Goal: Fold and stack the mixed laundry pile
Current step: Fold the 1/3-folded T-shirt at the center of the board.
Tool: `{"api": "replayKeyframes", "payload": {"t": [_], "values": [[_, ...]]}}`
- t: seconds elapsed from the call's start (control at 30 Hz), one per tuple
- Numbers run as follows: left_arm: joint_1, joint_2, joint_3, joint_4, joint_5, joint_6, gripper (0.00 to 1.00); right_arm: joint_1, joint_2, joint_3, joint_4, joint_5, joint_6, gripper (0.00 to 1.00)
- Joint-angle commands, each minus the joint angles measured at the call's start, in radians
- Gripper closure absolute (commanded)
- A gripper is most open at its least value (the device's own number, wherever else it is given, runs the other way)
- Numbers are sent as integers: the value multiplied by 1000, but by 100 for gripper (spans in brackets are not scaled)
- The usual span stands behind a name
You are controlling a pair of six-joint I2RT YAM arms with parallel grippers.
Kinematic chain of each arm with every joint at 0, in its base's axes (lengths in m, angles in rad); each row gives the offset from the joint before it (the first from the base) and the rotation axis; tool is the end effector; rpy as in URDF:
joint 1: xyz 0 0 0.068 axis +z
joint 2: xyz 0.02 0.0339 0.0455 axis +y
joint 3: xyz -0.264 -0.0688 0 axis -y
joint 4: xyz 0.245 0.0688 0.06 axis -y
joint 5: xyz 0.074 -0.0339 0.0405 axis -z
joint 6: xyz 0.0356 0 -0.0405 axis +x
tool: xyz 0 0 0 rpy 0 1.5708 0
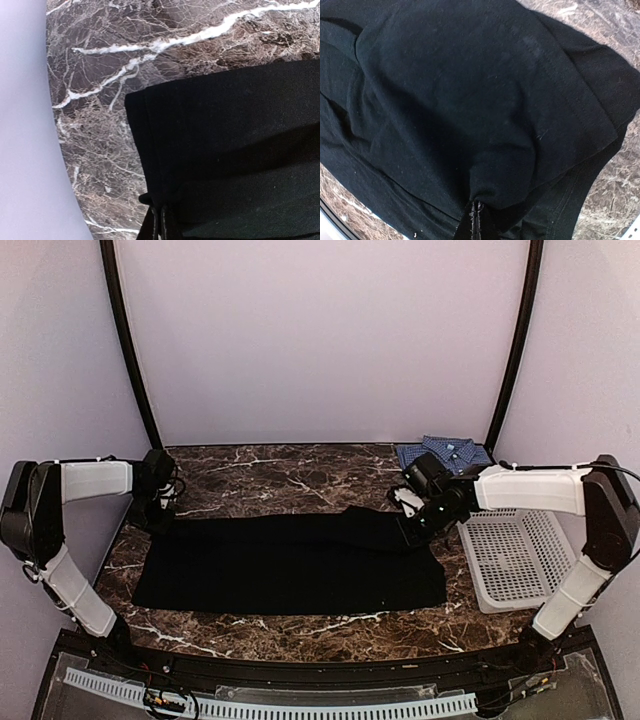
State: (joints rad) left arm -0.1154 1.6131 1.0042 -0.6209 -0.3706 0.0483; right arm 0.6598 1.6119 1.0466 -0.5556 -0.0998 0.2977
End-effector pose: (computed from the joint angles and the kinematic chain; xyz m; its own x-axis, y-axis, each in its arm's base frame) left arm 0.3018 -0.0220 0.1853 -0.9357 0.1538 -0.3176 0.0322 0.9335 0.3571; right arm 0.2487 0.1974 0.1982 -0.8691 -0.3049 -0.3894 -0.4071 0.8881 0.2133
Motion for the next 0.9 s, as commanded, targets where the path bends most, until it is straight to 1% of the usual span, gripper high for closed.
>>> {"api": "replayKeyframes", "payload": {"t": [0.0,0.07,0.13,0.23,0.27,0.3,0.33,0.37,0.4,0.43,0.47,0.53,0.6,0.67,0.7,0.77,0.87], "values": [[-5,-5,30,-64,-71,8,98,17,-15,12,-37,23,6,100],[-6,-6,29,-63,-64,19,98,17,-13,12,-46,28,0,100],[-5,-2,29,-67,-49,21,95,17,-4,10,-49,4,-11,100],[-5,16,46,-88,-46,-9,85,18,16,17,-71,-42,-24,100],[-5,18,62,-102,-37,-25,84,18,12,14,-75,-45,-26,100],[-5,19,71,-109,-37,-29,82,17,-8,9,-80,-45,-26,97],[-5,13,83,-119,-46,-34,79,18,-27,7,-87,-43,-24,90],[-5,-3,88,-124,-53,-36,77,18,-46,8,-98,-41,-25,81],[-6,-14,102,-133,-59,-38,71,18,-65,11,-112,-36,-27,71],[-4,-46,110,-138,-57,-41,68,18,-80,15,-130,-36,-31,65],[-3,-75,124,-142,-54,-43,62,18,-96,23,-142,-35,-36,63],[-3,-111,151,-145,-39,-41,58,16,-122,40,-161,-29,-38,59],[-3,-126,173,-136,-18,-39,55,14,-136,66,-175,-33,-47,51],[-2,-121,204,-141,43,-43,53,10,-147,93,-172,-29,-52,47],[-2,-117,213,-140,93,-43,53,7,-150,101,-154,-31,-53,45],[-2,-95,223,-113,132,-77,52,-6,-129,123,-116,-48,-56,45],[-2,-6,243,-85,153,-103,54,-16,-32,224,-106,-50,-71,49]]}}
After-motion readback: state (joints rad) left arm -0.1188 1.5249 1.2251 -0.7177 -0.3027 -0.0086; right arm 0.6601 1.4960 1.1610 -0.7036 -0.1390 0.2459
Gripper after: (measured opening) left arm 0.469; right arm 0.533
